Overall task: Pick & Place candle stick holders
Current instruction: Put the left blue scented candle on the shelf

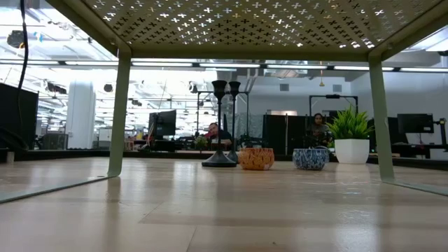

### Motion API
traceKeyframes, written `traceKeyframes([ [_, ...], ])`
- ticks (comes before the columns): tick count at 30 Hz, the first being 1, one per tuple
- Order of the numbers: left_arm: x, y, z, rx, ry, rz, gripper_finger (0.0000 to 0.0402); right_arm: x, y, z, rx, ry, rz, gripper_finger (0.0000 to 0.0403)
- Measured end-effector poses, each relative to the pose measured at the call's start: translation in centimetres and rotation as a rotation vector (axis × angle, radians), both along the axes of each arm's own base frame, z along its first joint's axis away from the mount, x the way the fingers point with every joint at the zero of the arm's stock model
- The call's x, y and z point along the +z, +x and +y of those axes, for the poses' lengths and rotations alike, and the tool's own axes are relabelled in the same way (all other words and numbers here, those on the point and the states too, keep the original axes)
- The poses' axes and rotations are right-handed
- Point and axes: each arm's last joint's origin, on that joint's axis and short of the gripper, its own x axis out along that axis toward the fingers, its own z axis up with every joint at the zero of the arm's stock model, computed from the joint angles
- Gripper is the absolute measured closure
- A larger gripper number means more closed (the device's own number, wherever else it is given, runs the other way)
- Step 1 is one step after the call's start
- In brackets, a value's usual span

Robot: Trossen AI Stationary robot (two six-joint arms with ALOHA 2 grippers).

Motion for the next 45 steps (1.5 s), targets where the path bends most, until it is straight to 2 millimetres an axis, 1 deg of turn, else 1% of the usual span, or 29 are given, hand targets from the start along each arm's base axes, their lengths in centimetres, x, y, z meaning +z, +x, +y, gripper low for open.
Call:
traceKeyframes([
  [4, 0.2, 0.6, 0.2, -0.017, -0.02, -0.014, 0.0399, 0.0, 0.0, 0.0, 0.0, 0.0, 0.0, 0.0147],
  [13, 0.6, 0.9, 0.1, -0.022, -0.058, -0.032, 0.0399, 0.0, 0.0, 0.0, 0.0, -0.001, 0.0, 0.0147],
  [20, 0.4, 1.8, 0.5, -0.006, -0.039, -0.045, 0.0399, 0.0, 0.0, 0.0, 0.001, -0.001, 0.0, 0.0147],
  [25, 0.5, 2.2, 0.7, -0.027, -0.05, -0.048, 0.0399, 0.0, 0.0, 0.0, 0.001, 0.0, 0.001, 0.0147],
  [36, 0.6, 2.2, 0.7, -0.034, -0.055, -0.052, 0.0399, 0.0, 0.0, 0.0, 0.005, -0.005, 0.001, 0.0147],
  [45, 0.2, 2.3, 0.7, -0.043, -0.054, -0.026, 0.0399, 0.0, 0.0, 0.0, 0.01, -0.013, 0.002, 0.0147],
])
